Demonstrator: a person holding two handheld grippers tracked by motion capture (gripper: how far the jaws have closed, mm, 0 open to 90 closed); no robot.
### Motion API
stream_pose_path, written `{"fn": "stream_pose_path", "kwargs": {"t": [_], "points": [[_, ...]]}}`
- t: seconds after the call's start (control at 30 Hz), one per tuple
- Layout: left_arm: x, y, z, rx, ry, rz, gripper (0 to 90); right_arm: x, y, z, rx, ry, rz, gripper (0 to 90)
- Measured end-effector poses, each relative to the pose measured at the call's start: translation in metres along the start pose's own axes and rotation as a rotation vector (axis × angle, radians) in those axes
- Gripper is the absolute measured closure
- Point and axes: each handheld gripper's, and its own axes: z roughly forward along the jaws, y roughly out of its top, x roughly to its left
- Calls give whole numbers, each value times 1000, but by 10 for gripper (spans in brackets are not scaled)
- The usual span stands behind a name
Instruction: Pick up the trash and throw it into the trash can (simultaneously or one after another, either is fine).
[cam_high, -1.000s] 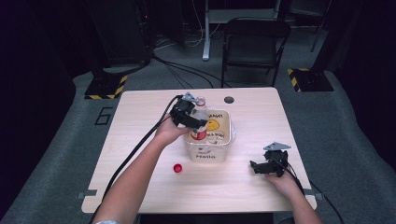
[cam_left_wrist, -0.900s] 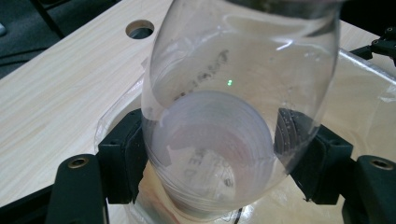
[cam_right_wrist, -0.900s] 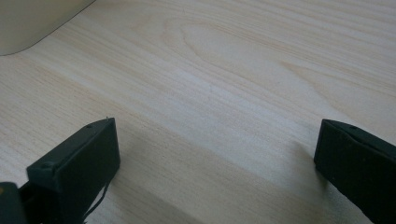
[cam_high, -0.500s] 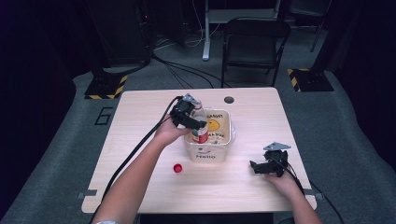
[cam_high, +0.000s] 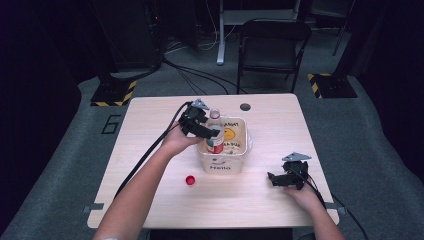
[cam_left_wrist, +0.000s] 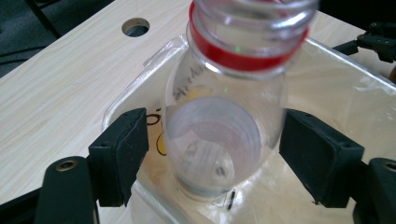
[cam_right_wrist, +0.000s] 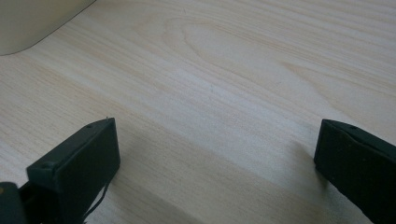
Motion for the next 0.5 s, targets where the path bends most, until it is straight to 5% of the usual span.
{"fn": "stream_pose_path", "kwargs": {"t": [0.5], "points": [[5,-10,-21,-25,-1,-2,230,0,0,0,0,0,0,0]]}}
